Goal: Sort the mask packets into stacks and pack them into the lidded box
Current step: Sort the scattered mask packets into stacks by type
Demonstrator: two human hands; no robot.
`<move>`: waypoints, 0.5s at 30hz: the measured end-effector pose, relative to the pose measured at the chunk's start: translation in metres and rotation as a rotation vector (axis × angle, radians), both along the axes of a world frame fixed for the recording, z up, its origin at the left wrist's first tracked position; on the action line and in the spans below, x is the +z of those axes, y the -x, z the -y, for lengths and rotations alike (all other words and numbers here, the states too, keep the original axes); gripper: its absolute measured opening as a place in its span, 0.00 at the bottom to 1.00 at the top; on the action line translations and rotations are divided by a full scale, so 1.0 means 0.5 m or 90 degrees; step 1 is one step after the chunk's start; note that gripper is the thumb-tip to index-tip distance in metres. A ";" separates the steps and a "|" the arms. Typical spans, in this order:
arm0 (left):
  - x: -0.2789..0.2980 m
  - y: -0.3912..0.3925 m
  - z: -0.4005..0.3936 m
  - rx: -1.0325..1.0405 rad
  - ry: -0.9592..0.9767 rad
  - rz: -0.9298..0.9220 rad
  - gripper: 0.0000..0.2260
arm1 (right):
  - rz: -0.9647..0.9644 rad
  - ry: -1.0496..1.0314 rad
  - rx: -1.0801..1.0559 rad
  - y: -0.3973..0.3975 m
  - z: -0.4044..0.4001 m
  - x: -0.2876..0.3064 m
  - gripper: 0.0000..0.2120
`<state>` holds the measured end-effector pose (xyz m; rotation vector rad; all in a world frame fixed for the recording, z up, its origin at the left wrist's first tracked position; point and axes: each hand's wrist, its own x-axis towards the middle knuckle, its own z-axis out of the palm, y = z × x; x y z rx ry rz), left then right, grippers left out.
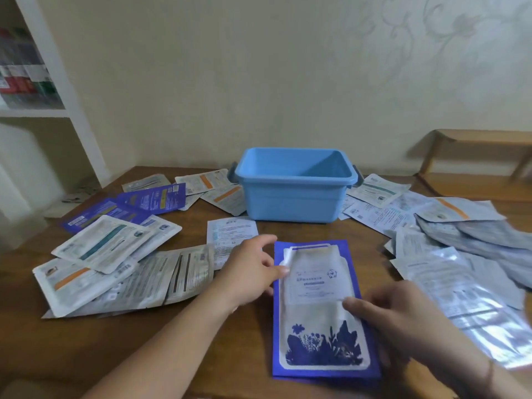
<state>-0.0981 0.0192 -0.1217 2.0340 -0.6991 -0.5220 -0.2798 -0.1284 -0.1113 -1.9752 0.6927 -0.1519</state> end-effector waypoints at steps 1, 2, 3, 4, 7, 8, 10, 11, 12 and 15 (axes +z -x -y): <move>-0.006 0.000 0.006 0.005 -0.040 0.050 0.31 | -0.030 0.027 0.007 0.001 0.003 -0.005 0.21; -0.011 0.001 0.010 0.007 -0.069 0.092 0.33 | -0.051 0.052 0.011 0.002 0.004 -0.009 0.21; -0.018 0.001 0.013 0.009 -0.084 0.126 0.34 | -0.067 0.077 0.010 0.002 0.005 -0.011 0.21; -0.023 0.001 0.016 0.015 -0.090 0.152 0.35 | -0.085 0.107 0.007 0.001 0.005 -0.013 0.21; -0.023 0.008 0.011 0.031 -0.096 0.202 0.33 | -0.099 0.268 -0.021 0.002 0.013 -0.027 0.22; -0.018 0.013 -0.003 0.025 -0.108 0.211 0.33 | -0.075 0.327 -0.043 0.008 0.018 -0.031 0.21; -0.008 0.036 -0.047 -0.033 -0.184 0.223 0.37 | 0.019 0.451 -0.039 0.028 0.023 -0.042 0.19; -0.001 0.052 -0.073 -0.090 -0.246 0.225 0.42 | 0.046 0.504 -0.003 0.042 0.021 -0.046 0.23; 0.009 0.070 -0.096 -0.146 -0.305 0.222 0.47 | 0.049 0.533 0.047 0.054 0.018 -0.055 0.30; 0.011 0.111 -0.120 -0.261 -0.389 0.230 0.51 | 0.004 0.552 0.156 0.073 0.010 -0.095 0.42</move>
